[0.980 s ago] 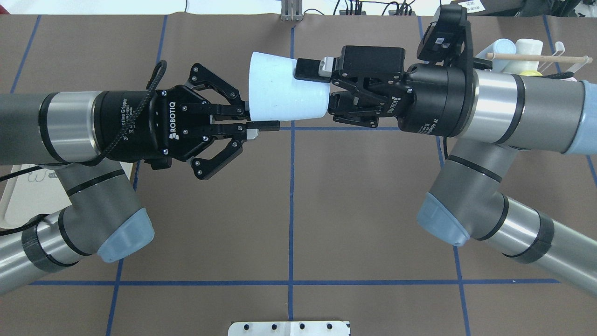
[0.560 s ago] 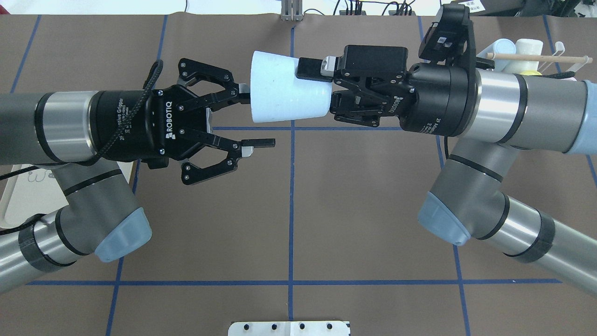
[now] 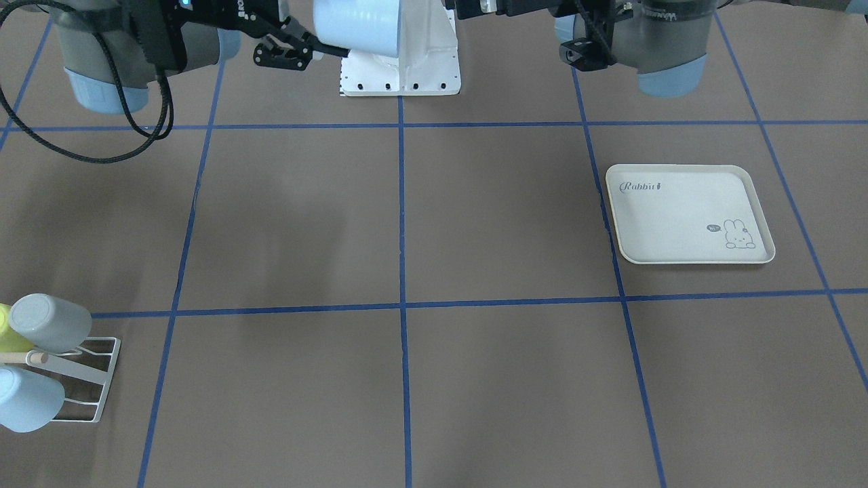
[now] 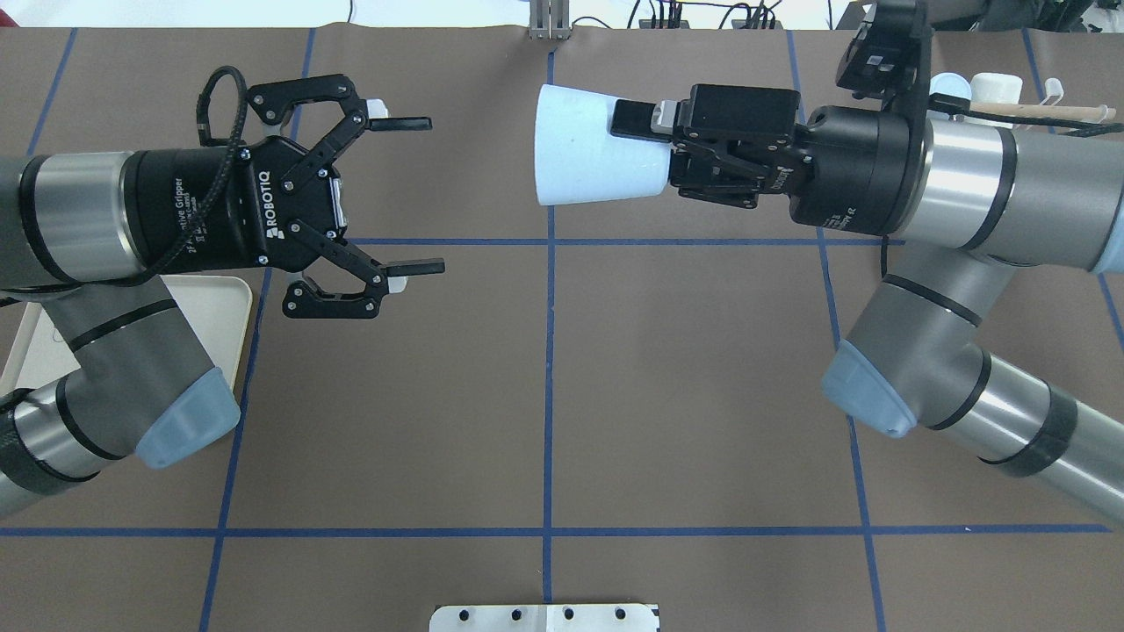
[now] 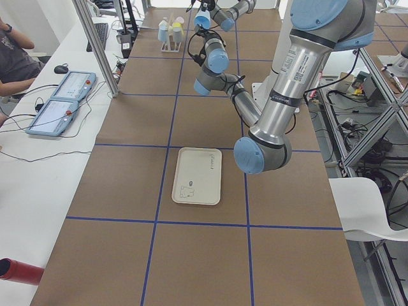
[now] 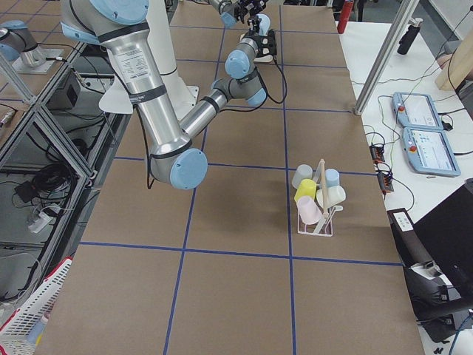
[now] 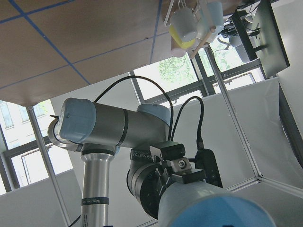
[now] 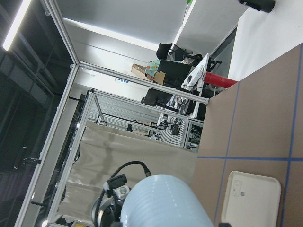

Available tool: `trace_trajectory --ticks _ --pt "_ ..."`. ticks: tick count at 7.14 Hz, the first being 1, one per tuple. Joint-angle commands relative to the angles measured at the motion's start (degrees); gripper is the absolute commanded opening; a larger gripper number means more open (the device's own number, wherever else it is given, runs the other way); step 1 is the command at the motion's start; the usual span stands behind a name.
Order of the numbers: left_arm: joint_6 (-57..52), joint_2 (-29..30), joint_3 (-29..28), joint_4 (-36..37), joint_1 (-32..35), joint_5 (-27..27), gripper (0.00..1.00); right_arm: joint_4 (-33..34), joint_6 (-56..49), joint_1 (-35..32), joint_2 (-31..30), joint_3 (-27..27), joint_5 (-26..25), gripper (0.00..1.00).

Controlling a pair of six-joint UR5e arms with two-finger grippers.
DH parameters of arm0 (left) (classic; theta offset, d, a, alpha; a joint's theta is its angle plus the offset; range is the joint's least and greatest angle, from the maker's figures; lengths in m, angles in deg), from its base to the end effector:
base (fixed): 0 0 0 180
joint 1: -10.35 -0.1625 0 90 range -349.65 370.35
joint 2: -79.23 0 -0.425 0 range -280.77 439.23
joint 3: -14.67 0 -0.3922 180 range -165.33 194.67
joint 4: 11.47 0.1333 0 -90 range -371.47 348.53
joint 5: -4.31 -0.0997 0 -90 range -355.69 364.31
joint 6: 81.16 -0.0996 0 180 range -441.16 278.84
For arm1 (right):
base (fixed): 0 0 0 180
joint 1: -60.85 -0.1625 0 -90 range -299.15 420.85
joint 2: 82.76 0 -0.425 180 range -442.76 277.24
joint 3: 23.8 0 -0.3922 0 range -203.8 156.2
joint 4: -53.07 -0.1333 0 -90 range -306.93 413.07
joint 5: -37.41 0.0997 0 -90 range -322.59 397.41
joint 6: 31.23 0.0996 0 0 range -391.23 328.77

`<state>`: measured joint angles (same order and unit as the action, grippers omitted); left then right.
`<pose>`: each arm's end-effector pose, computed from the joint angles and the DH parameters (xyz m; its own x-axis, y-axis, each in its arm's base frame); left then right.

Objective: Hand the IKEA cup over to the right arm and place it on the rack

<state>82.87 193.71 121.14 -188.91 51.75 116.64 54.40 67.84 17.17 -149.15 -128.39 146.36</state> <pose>0.2989 -0.3908 0.1569 -0.5015 -0.7434 -0.4425 -0.3410 0.6399 -0.6886 -0.2875 -0.4142 0.1731 -0.5019 -0.2731 0.8207 -0.3911 0.9180 0.0663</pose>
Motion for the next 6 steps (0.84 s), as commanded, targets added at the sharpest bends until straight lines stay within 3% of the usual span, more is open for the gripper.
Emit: trace_trajectory --ticks 1,3,6 --pt "-23.81 -2.23 -1.26 12.03 1.13 0.87 1.0 5.39 -9.2 -6.99 -6.8 0.7 1.51 0.11" --pt "-50.79 -3.03 -0.74 32.39 4.02 2.63 1.0 21.87 -20.08 -16.92 -6.48 0.53 12.99 0.11" --pt "-80.51 -4.87 0.05 53.53 12.97 2.19 1.0 44.19 -39.47 -27.73 -7.27 1.84 17.85 0.1"
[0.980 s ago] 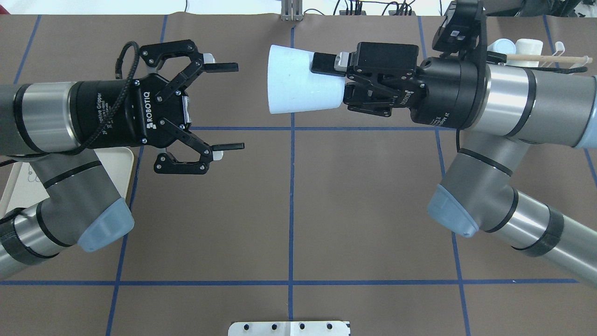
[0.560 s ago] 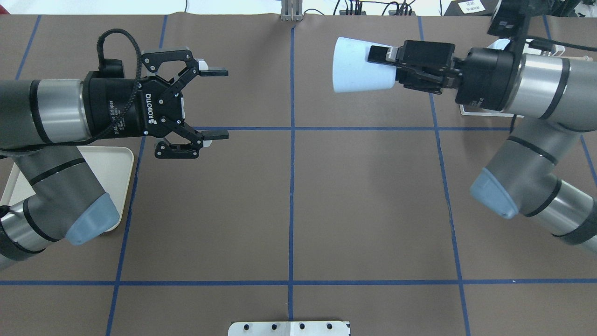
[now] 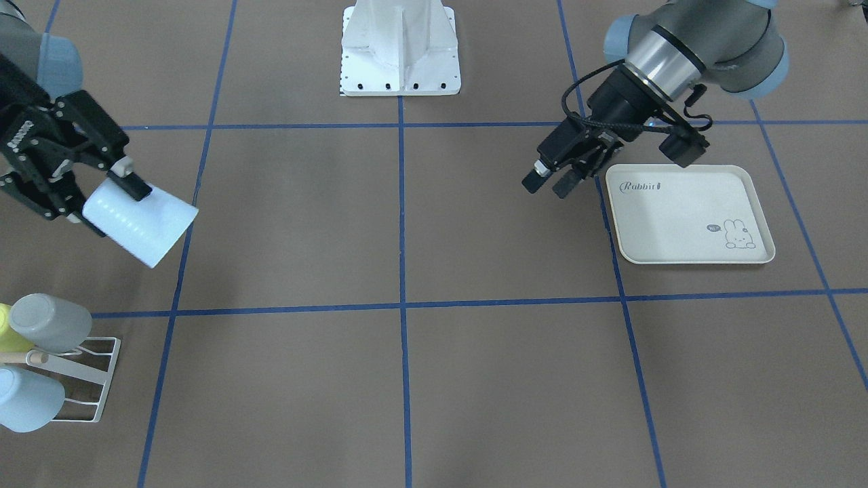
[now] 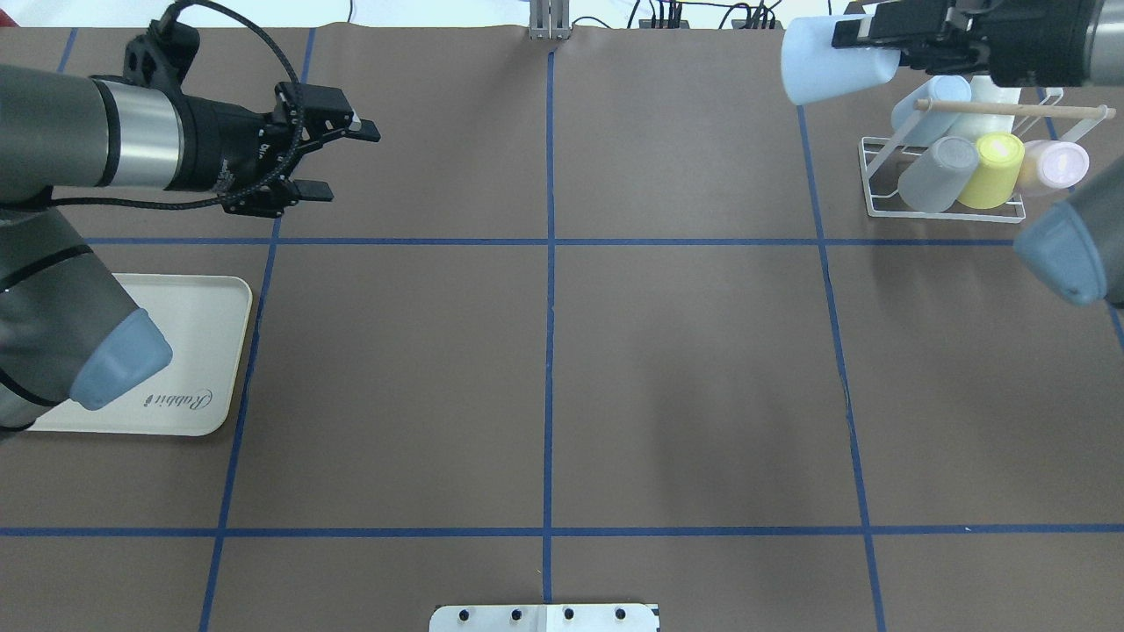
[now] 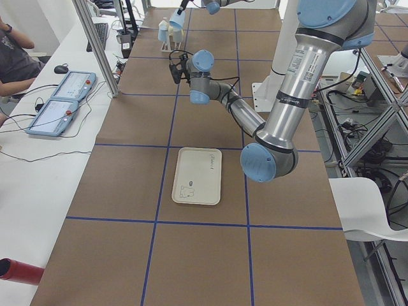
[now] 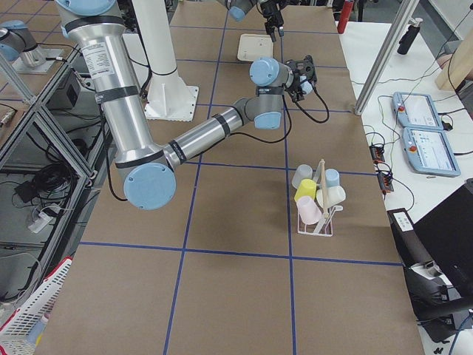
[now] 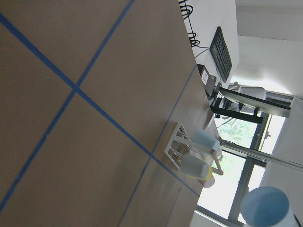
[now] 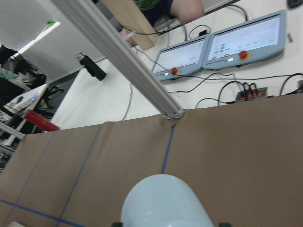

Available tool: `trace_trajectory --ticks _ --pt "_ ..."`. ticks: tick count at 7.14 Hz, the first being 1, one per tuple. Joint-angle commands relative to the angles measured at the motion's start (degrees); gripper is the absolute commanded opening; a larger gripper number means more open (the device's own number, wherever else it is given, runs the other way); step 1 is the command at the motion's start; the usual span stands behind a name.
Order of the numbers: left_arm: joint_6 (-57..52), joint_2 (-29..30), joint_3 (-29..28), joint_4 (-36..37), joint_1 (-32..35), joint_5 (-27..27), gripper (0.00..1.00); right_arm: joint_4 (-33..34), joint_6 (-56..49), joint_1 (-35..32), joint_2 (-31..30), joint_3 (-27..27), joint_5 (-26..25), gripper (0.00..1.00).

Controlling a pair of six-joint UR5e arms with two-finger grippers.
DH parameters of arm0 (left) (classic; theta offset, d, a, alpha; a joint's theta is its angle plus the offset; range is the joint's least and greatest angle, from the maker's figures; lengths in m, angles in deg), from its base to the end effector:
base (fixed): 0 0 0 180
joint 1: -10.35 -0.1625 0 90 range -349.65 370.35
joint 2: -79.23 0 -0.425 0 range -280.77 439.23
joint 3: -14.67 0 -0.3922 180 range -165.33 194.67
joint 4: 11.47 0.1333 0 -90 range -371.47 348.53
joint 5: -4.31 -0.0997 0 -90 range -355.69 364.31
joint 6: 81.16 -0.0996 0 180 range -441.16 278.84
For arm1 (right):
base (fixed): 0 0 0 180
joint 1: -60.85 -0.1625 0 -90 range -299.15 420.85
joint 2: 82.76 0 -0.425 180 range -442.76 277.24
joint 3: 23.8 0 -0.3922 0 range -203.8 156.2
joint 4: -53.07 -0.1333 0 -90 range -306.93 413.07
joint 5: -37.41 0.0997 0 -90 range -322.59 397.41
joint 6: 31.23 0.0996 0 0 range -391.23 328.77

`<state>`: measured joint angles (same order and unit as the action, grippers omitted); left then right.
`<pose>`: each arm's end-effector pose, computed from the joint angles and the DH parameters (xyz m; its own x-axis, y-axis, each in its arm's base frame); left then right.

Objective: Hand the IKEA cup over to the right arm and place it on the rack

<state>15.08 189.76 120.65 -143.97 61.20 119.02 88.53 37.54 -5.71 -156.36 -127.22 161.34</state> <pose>0.2901 -0.5015 0.2465 0.0712 -0.2439 -0.9672 0.4558 0.8704 -0.1859 -0.1484 -0.5376 0.2841 0.2321 -0.2200 0.9475 -0.4895 0.8154 0.3092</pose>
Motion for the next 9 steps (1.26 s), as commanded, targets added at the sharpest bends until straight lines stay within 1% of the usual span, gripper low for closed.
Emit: trace_trajectory --ticks 1,2,3,4,5,6,7,8,9 --pt "-23.01 -1.71 0.63 15.54 7.2 -0.19 1.0 20.33 -19.8 -8.2 0.03 0.68 3.33 0.1" --pt "-33.56 -1.72 2.37 24.66 11.07 -0.36 1.0 31.83 -30.26 -10.84 1.08 1.03 3.6 0.04" --pt "-44.89 -1.72 4.56 34.76 13.98 -1.24 1.0 39.17 -41.06 -14.09 1.87 2.86 3.77 0.04" --pt "-55.53 -3.98 6.06 39.56 16.18 -1.59 1.0 44.03 -47.44 -15.86 3.18 6.8 5.08 0.04" --pt "-62.86 -7.4 6.25 40.04 17.94 -0.9 1.0 45.47 -51.33 -17.53 5.28 12.93 5.79 0.04" --pt "-67.72 -11.0 6.6 39.87 19.18 -0.02 1.0 45.57 -58.33 -19.03 7.05 20.04 7.1 0.04" --pt "-68.46 -13.91 6.87 39.09 20.41 2.33 1.0 46.36 -63.53 -20.17 10.54 27.5 7.2 0.04" --pt "-71.43 -14.89 7.3 39.16 22.08 4.62 1.0 48.19 -65.06 -20.01 14.67 34.19 7.03 0.04" --pt "-72.15 -16.64 8.27 39.17 22.7 7.52 1.0 48.38 -66.91 -19.66 18.02 39.83 7.03 0.03"
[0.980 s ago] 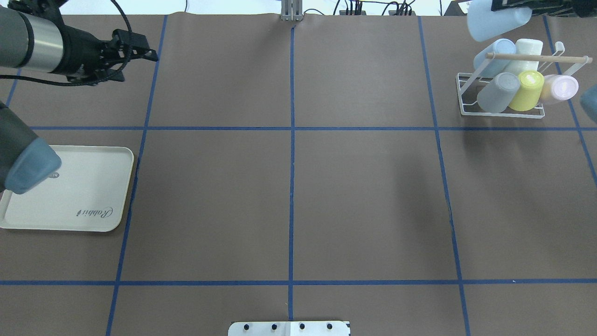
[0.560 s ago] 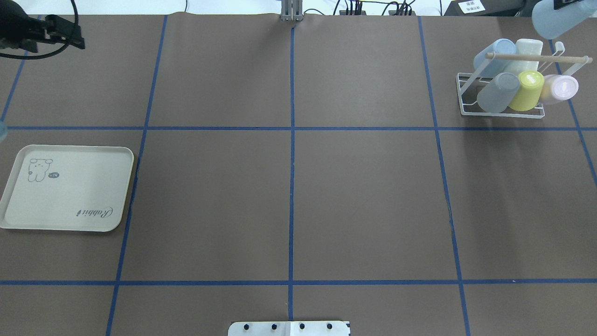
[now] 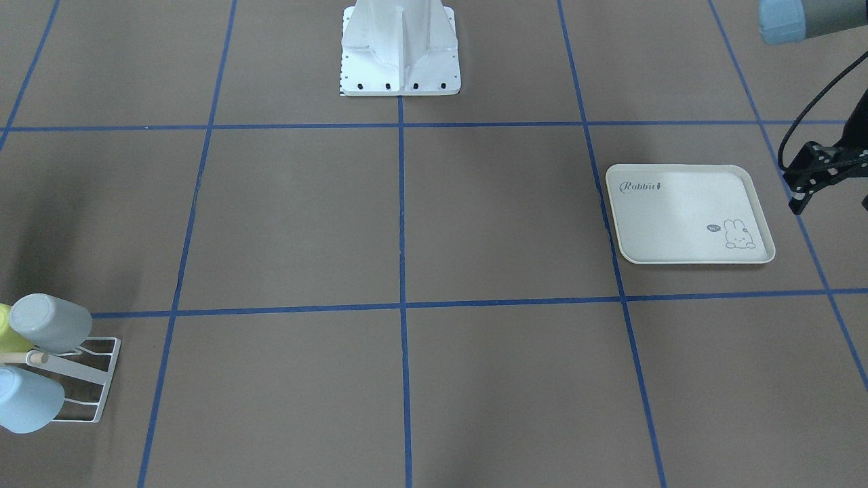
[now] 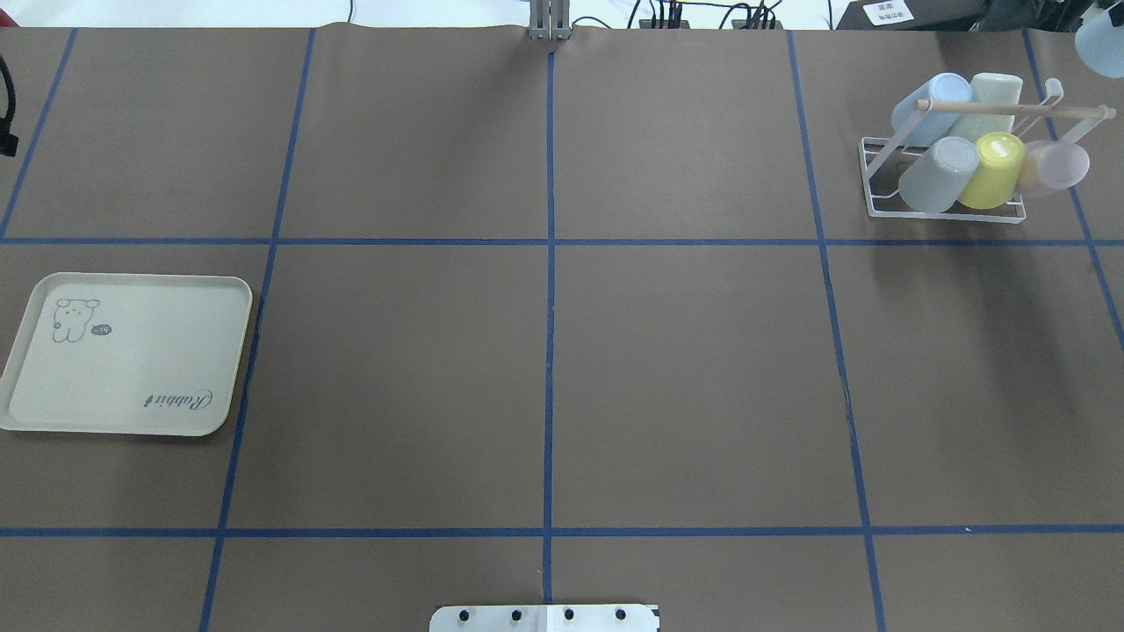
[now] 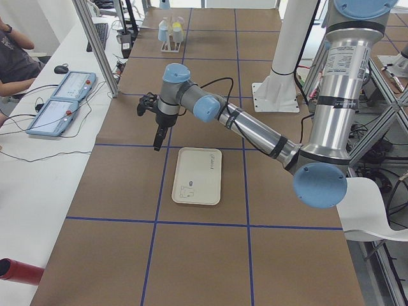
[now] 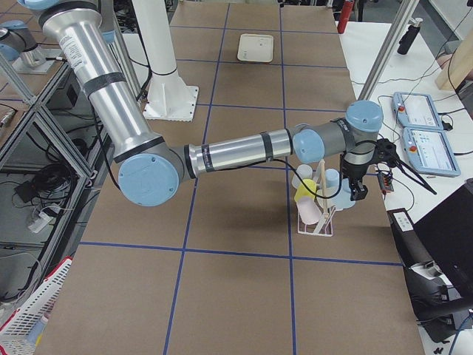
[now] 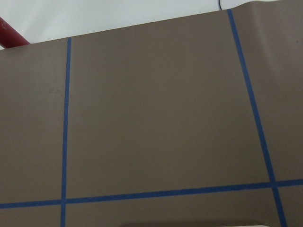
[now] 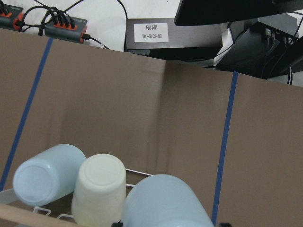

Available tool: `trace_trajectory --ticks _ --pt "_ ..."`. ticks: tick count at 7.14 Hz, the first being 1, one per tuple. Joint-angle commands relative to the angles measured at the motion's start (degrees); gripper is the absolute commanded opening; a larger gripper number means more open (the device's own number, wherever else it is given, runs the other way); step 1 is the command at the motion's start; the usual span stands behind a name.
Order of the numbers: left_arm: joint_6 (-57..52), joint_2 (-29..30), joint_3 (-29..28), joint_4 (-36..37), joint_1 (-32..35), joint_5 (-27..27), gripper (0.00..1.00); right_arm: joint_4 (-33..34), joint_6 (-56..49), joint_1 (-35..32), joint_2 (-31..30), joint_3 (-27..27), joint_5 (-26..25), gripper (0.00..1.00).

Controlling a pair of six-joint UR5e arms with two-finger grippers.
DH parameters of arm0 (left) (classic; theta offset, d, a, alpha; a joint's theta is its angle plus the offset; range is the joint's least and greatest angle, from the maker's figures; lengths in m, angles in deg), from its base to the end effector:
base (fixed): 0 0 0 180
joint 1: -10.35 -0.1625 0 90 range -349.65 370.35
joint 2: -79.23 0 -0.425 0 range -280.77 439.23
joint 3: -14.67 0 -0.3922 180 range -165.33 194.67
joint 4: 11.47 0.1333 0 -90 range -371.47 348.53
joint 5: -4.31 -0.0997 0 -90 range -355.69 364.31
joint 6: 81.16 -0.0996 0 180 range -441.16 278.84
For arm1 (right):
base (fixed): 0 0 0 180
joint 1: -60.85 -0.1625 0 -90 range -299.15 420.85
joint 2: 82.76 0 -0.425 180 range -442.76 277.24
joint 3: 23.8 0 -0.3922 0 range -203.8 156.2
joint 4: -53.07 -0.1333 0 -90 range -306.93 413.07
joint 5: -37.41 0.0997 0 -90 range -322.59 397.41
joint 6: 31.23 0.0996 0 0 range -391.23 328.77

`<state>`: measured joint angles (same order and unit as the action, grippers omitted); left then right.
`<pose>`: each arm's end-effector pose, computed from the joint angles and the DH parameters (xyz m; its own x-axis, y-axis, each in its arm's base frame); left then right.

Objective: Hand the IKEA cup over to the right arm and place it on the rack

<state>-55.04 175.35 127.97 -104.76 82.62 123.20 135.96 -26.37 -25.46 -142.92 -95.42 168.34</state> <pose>0.0766 -0.5193 0.4119 0.7902 0.1098 -0.6029 0.1021 0.9465 0.3062 0.0219 -0.7172 0.4928 0.7430 -0.1758 0.6458 -0.0019 0.9643 0.2647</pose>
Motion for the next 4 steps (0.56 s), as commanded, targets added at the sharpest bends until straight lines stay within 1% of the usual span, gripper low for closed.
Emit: trace_trajectory --ticks 1,2,4 --pt "-1.6 -3.12 2.69 0.04 1.38 3.54 1.0 1.04 -3.62 0.44 7.3 12.77 -0.06 0.03" --pt "-1.42 -4.78 4.71 0.05 1.3 3.45 1.0 1.04 -4.49 0.7 8.72 15.08 -0.06 0.03" --pt "-0.89 -4.89 4.82 0.05 1.29 3.54 1.0 0.96 -4.41 1.06 8.74 15.2 0.2 0.03"
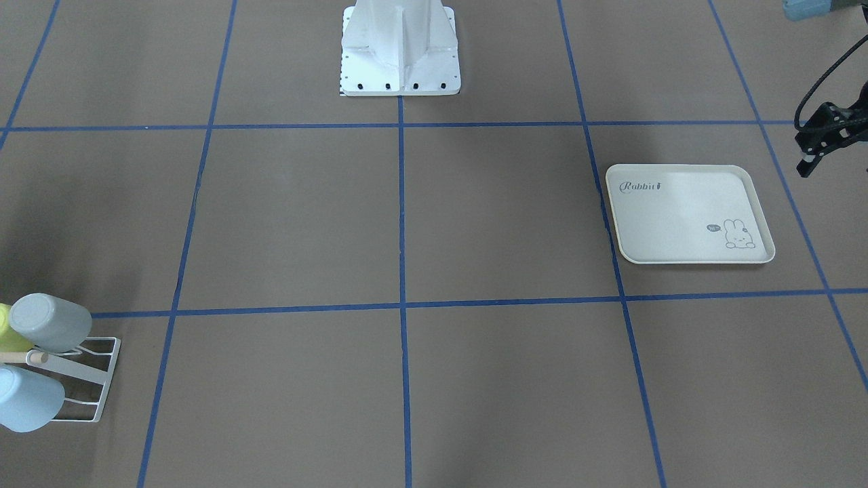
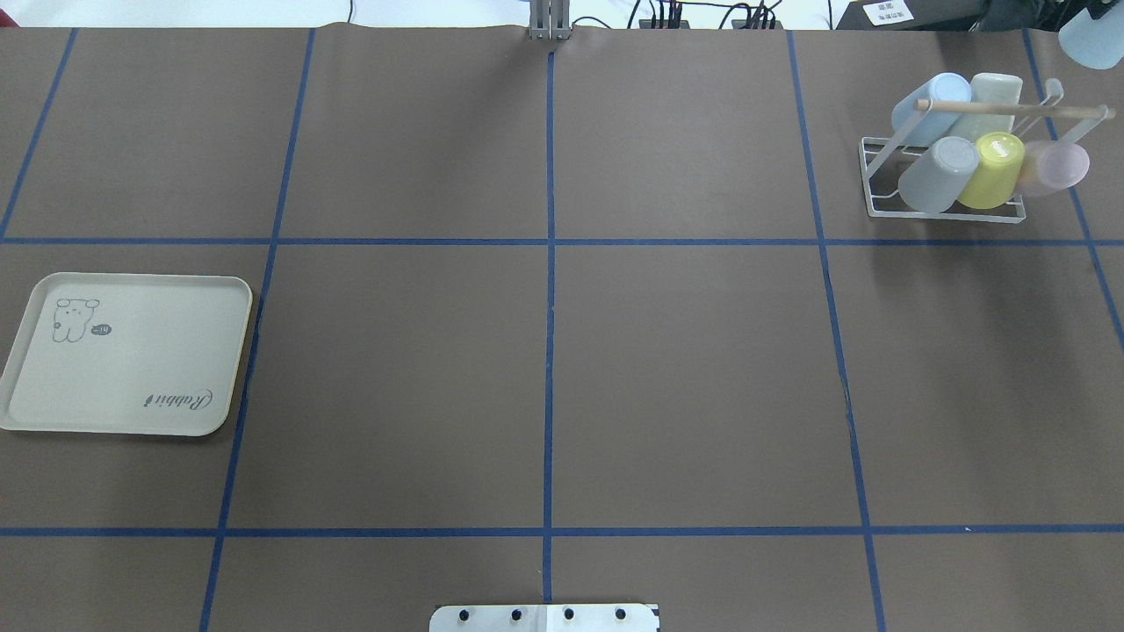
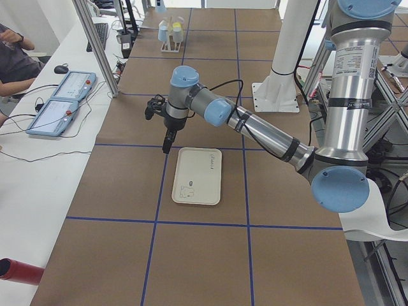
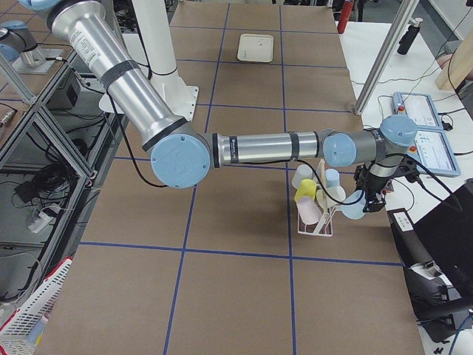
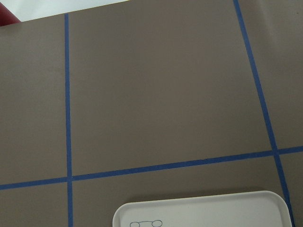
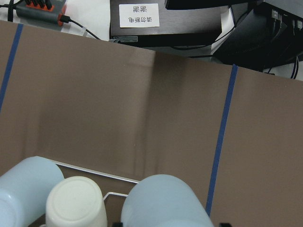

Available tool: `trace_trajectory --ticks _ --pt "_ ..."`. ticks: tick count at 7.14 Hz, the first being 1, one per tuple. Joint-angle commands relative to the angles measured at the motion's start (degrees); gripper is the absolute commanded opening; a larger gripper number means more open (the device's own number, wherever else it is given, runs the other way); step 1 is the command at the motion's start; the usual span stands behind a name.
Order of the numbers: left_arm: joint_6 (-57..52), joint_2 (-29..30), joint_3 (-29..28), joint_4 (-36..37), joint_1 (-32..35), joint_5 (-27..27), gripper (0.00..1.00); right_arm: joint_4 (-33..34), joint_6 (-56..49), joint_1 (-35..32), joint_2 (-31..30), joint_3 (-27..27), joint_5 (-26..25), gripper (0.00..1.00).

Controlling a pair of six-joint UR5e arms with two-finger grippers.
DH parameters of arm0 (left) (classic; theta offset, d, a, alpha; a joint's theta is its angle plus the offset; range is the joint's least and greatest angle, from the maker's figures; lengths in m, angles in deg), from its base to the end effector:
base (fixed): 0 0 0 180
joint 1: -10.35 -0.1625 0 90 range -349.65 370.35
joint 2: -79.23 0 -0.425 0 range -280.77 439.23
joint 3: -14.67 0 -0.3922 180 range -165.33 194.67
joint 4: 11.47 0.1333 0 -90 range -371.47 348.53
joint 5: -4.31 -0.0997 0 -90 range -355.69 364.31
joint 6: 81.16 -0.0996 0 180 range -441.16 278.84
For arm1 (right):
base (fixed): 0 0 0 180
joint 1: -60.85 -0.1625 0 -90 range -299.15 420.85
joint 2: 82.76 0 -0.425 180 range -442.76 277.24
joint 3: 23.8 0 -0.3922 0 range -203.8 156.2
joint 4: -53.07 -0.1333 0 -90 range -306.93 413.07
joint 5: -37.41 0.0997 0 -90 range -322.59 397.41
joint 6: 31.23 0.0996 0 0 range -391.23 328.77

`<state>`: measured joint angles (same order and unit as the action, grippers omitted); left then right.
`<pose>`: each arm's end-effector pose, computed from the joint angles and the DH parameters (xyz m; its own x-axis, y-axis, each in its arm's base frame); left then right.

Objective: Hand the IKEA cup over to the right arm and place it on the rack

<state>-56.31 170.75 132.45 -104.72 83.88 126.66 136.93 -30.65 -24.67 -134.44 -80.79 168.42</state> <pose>0.0601 -0.4855 0.4127 0.7615 0.1282 -0.6354 0.0893 0.9502 0.2987 0.0078 -0.7696 0.5135 0.7429 -0.1789 0.6451 0.0690 0.9790 0.1920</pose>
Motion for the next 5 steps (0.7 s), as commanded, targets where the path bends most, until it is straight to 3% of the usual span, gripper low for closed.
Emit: trace_trajectory --ticks 1,5 --pt "0.99 -0.29 0.43 0.01 0.03 0.08 1.0 -0.02 -0.14 0.62 0.0 0.48 0.21 0.03" --pt "1.78 -0.2 0.26 -0.08 -0.15 -0.01 1.0 -0.19 0.38 2.11 -1.05 0.3 0.65 0.04"
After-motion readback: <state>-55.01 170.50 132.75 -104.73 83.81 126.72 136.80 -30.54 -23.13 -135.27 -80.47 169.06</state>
